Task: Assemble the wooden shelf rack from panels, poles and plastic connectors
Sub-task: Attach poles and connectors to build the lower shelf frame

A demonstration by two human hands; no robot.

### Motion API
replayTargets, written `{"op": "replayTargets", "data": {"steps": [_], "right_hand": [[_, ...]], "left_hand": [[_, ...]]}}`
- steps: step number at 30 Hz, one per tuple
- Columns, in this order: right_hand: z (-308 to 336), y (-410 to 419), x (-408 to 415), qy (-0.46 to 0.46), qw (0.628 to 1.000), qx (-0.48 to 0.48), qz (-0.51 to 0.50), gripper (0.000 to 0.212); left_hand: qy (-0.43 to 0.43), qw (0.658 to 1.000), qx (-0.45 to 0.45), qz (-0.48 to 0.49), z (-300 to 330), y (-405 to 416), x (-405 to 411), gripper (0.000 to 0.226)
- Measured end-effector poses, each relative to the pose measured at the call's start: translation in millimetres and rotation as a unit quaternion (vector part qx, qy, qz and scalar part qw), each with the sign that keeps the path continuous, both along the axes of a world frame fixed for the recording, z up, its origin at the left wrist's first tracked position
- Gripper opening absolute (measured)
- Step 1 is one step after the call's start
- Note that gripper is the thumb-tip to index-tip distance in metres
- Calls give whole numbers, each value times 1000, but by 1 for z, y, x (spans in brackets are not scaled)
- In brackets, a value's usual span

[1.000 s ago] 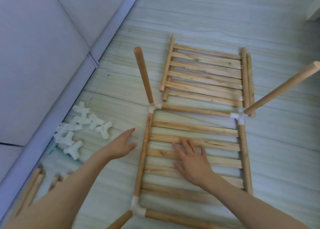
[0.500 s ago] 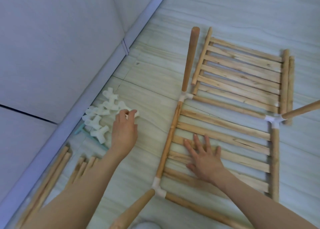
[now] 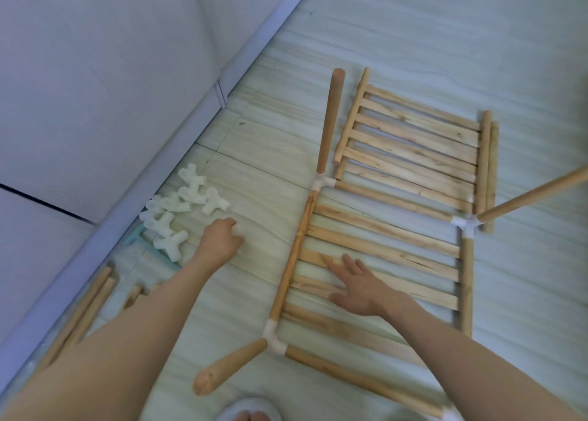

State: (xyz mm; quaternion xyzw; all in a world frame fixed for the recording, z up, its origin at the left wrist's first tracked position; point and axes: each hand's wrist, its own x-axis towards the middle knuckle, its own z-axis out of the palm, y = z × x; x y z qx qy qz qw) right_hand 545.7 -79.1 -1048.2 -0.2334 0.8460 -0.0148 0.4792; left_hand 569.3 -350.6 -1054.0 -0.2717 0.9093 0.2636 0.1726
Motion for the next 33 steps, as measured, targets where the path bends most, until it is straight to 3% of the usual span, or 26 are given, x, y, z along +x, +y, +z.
{"op": "replayTargets", "data": {"steps": [3,6,11,17,21,25,33], "right_hand": [[31,8,1,-18,999,-15,-24,66],[79,8,-2,11,1000,-8,-26,59],[182,-2,11,85,989,-91,-76,45],[274,-25,60,124,945,-260,-158,30],[302,-43,95,72,891,-373,-248,29],[313,-52,117,73,868,-423,-252,25],[331,-46,130,53,826,-502,-250,19]], "left_hand": [[63,984,128,102,39,6,3,44],[122,962,217,115,85,15,13,34],[230,935,254,95,168,38,42,21],[323,894,303,71,243,61,99,18],[334,858,379,92,269,66,141,19],[338,828,436,104,285,65,164,15],[337,814,460,107,306,73,165,21]]}}
